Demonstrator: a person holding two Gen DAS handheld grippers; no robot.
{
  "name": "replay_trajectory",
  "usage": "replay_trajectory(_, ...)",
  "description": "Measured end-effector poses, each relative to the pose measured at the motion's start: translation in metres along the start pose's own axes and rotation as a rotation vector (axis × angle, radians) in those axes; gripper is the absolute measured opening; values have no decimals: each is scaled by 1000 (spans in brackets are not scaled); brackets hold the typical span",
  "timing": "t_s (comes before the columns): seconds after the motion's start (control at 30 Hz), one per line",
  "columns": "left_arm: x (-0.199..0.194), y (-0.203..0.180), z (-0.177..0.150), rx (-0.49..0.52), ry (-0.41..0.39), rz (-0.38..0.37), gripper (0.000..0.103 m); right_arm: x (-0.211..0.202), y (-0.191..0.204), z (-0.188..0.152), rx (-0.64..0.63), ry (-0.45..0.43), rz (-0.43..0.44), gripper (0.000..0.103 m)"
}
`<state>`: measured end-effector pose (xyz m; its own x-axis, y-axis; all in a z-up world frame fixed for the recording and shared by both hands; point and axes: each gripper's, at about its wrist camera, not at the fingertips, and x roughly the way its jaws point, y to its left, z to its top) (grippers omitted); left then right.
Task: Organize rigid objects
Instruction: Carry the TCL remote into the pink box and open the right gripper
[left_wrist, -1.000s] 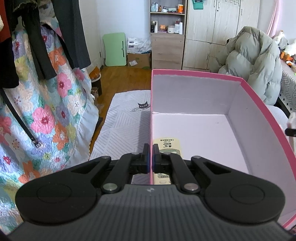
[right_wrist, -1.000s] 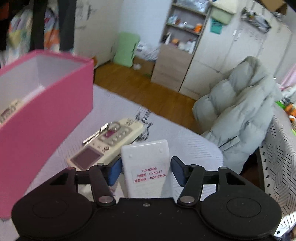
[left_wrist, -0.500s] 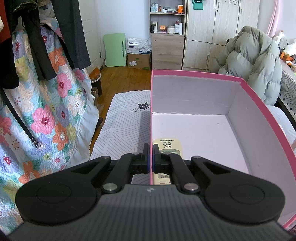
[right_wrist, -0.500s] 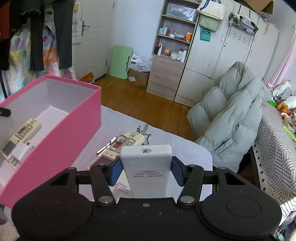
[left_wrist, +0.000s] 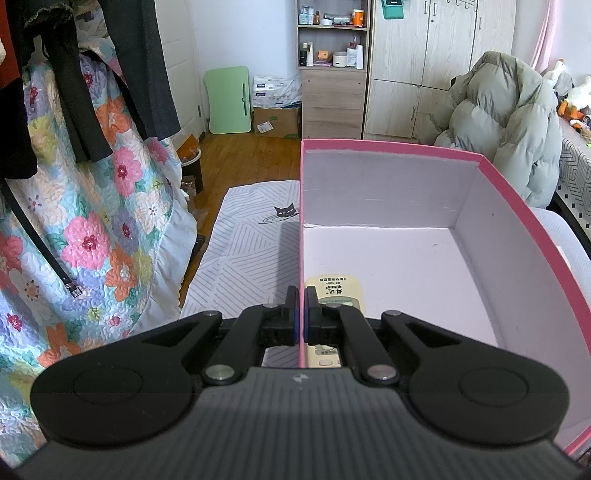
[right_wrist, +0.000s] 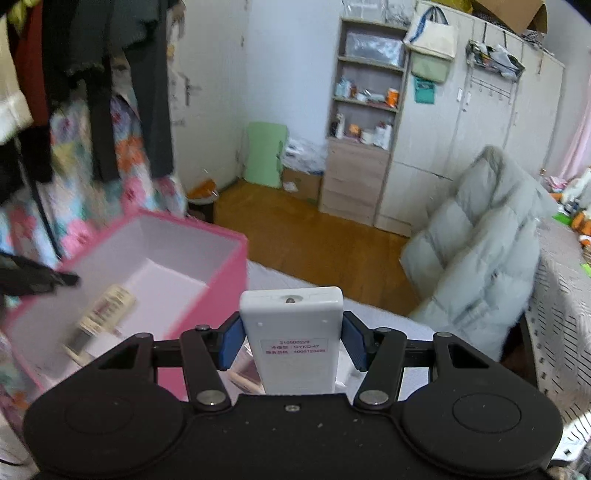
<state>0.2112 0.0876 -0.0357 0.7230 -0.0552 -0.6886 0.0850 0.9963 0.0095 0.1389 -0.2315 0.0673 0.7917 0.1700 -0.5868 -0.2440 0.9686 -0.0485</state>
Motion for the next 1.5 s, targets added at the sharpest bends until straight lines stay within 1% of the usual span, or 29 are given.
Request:
replay_trajectory(0.1, 0, 1, -1, 8, -3, -2, 2, -9, 7, 19, -8, -47, 77, 61)
replay_trajectory(0.17, -1, 1, -1, 3, -3, -4, 2, -9, 14, 30, -20, -70, 145, 61)
replay_trajectory(0.3, 0, -1, -1, 6, -3, 0, 2, 0, 37, 46, -49, -82, 267, 61)
replay_trajectory(0.4, 0, -1, -1, 4, -2, -1, 2, 19, 56, 50, -70, -68, 356, 61)
replay_trajectory(0.47, 0, -2, -1, 6, -2, -2, 2, 40, 69, 51, -73, -33, 410, 61)
replay_trajectory(0.53, 0, -2, -1, 5, -2, -1, 2, 66, 78, 49, -89, 7, 443, 61)
replay_trajectory(0.6, 1, -2, -1, 4, -2, -3, 2, 97, 87, 45, -91, 52, 440, 61)
replay_trajectory(0.67, 1, -2, -1, 4, -1, -2, 2, 123, 96, 39, -94, 66, 428, 61)
replay_trajectory(0.77, 2, -7, -1, 24, 4, 21, 2, 145, 104, 39, -100, 62, 429, 61)
replay_trajectory(0.87, 2, -9, 0, 31, 5, 20, 2, 158, 106, 38, -93, 69, 443, 61)
replay_trajectory(0.93, 2, -7, 0, 25, 5, 10, 2, 161, 105, 35, -87, 87, 469, 61)
replay_trajectory(1.0, 2, -5, 0, 19, 5, 4, 2, 162, 107, 31, -110, 117, 474, 61)
replay_trajectory(1.1, 2, -5, 0, 20, 3, 3, 2, 155, 105, 23, -142, 133, 453, 61)
replay_trajectory(1.2, 2, -5, 1, 18, 2, 1, 2, 148, 102, 18, -153, 170, 433, 61)
replay_trajectory(1.37, 1, -5, 1, 18, 2, 0, 2, 133, 107, 4, -238, 232, 383, 61)
replay_trajectory(1.5, 1, -5, 1, 20, 2, 1, 2, 131, 114, -4, -285, 245, 358, 61)
